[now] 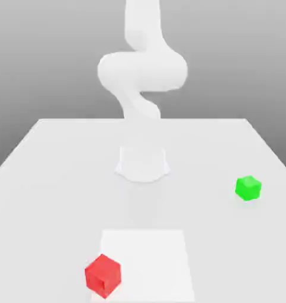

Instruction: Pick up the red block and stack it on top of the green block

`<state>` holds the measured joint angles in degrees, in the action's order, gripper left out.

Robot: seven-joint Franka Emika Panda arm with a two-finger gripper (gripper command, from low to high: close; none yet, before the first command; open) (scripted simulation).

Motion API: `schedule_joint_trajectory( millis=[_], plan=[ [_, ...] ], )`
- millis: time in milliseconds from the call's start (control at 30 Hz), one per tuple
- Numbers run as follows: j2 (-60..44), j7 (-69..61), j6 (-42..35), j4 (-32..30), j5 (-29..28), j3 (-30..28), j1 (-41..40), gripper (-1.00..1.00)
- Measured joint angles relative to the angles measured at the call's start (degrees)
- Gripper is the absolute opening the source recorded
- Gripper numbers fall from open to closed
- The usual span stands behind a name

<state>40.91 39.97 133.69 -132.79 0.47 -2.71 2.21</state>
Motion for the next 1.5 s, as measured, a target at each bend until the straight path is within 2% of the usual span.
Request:
schedule_joint_trajectory(
  millis=[333, 600, 867, 1033, 1067, 1300, 1433, 1500],
  plan=[
    [-19.87, -24.94, 7.68, -4.07, 3.62, -10.45, 7.69, 0.00],
    [-35.77, -45.72, 13.66, -7.26, 8.13, -14.96, 9.94, 0.00],
    [-50.89, -63.09, 20.03, -10.47, 8.18, -15.18, 7.64, 0.00],
    [-61.10, -68.98, 27.69, -9.27, 13.53, -10.39, 3.72, 0.00],
    [-62.45, -69.62, 28.75, -9.04, 14.35, -9.51, 3.01, -1.00],
    [-62.39, -69.60, 28.56, -9.05, 14.24, -9.51, 2.98, -1.00],
    [-55.24, -65.80, 22.95, -10.34, 9.13, -12.95, 5.39, -1.00],
    [-51.78, -66.67, 20.89, -11.74, 7.47, -11.80, 7.03, -1.00]
  ],
)
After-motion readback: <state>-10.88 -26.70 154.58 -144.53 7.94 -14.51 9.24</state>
